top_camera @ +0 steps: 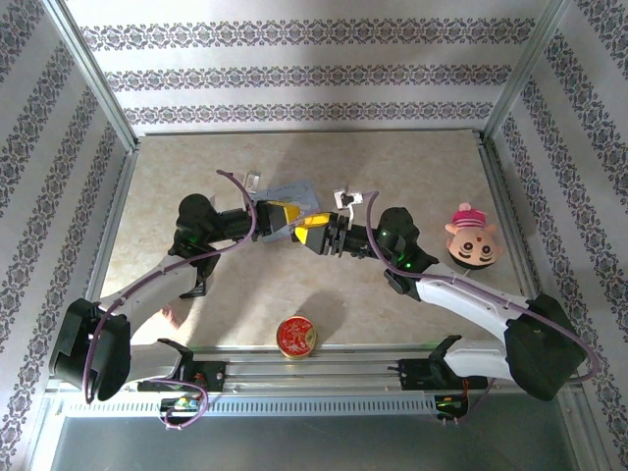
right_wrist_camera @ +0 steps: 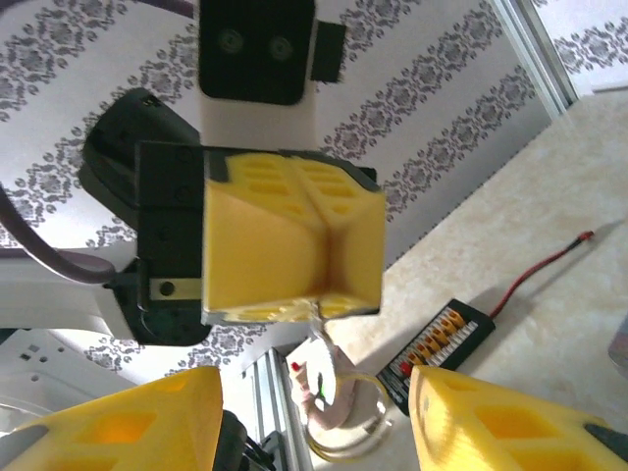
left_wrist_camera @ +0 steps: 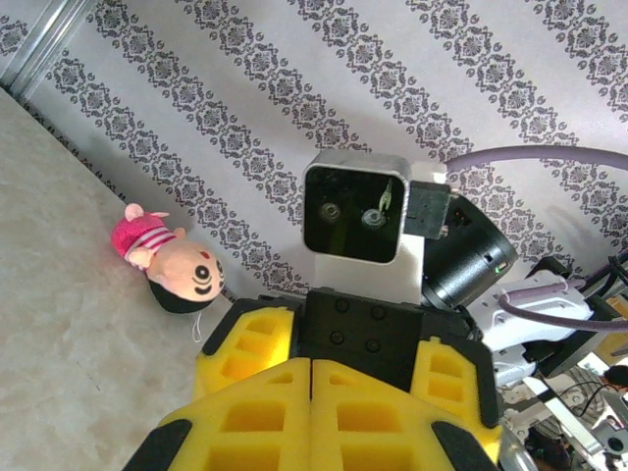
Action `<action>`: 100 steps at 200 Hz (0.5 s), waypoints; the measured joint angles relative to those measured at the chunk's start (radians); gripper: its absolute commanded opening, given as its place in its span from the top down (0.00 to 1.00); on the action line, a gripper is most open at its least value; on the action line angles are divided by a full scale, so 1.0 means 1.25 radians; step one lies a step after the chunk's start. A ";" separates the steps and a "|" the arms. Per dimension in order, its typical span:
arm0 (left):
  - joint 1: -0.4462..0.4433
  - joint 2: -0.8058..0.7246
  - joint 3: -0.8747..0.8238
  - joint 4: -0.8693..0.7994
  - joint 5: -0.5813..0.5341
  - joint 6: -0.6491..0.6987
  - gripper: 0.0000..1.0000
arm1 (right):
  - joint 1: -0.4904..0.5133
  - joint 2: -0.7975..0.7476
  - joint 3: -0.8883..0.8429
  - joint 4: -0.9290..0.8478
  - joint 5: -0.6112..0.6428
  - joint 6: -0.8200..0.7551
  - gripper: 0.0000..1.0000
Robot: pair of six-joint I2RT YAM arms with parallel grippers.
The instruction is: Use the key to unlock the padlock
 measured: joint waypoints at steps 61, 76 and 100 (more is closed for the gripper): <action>0.000 0.000 0.000 0.015 0.002 -0.013 1.00 | 0.000 0.041 0.016 0.067 -0.018 0.019 0.54; 0.000 0.000 0.000 0.018 0.003 -0.016 1.00 | 0.000 0.054 0.017 0.080 -0.027 0.026 0.58; 0.000 0.000 -0.003 0.023 0.003 -0.020 1.00 | 0.000 0.068 0.018 0.097 -0.035 0.038 0.63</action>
